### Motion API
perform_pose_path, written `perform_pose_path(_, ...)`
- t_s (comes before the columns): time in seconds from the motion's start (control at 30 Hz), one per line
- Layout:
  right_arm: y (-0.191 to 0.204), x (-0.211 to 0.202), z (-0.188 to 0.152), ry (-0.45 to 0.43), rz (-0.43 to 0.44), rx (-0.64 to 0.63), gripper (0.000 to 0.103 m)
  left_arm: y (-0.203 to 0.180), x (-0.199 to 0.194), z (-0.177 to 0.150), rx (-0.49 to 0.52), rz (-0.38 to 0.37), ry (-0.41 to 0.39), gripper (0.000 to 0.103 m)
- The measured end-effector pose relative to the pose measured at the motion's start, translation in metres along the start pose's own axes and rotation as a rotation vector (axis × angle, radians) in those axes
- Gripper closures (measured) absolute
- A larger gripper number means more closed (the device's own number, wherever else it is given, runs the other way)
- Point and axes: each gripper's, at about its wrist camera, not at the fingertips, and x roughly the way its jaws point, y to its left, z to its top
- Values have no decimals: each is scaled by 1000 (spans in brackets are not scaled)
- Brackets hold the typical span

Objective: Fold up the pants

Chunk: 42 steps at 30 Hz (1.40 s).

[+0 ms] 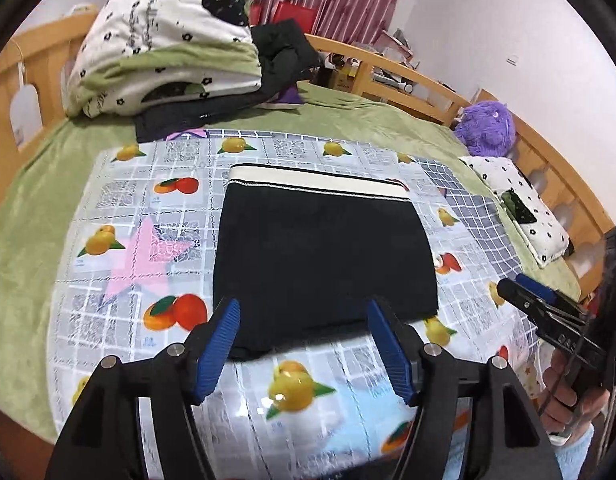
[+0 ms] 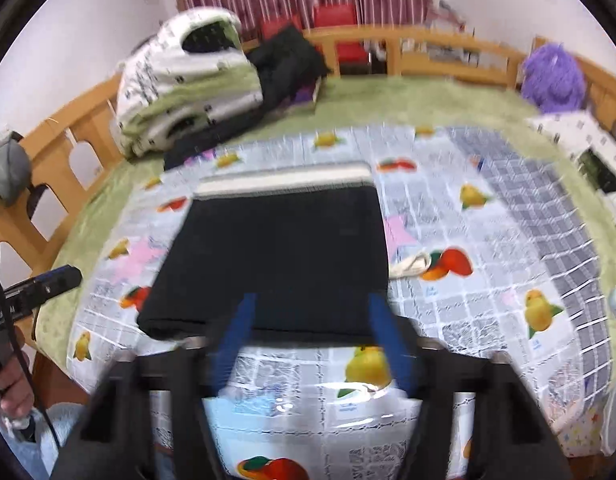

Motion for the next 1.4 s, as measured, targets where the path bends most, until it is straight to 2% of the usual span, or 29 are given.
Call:
perform_pose_path(0.07, 13, -16, -10, -45, 0, -23, 17, -6, -8, -8, 13, 35, -12, 38)
perform_pose_path(0.1, 20, -21, -14, -46, 0, -28, 17, -8, -11, -14, 19, 57, -22, 38)
perform_pose_path(0.27, 37, -22, -36, 17, 7, -63, 16, -3, -20, -29, -18, 41, -28, 38)
perform_pose_path(0.33, 39, -28, -37, 8, -3, -60, 16, 0, -31, -31, -32, 69, -84, 38)
perform_pose_path(0.47, 41, -40, -42, -22, -50, -66, 16, -2, -34, -35, -26, 120, -97, 38)
perform_pose_path(0.6, 45, -47, -44, -35, -81, -74, 16, -4, -38, -37, -16, 124, -105, 38)
perform_pose_path(1.4, 36, -50, -42, -19, -79, -32, 16, -10, -40, -39, 12, 144, -94, 36)
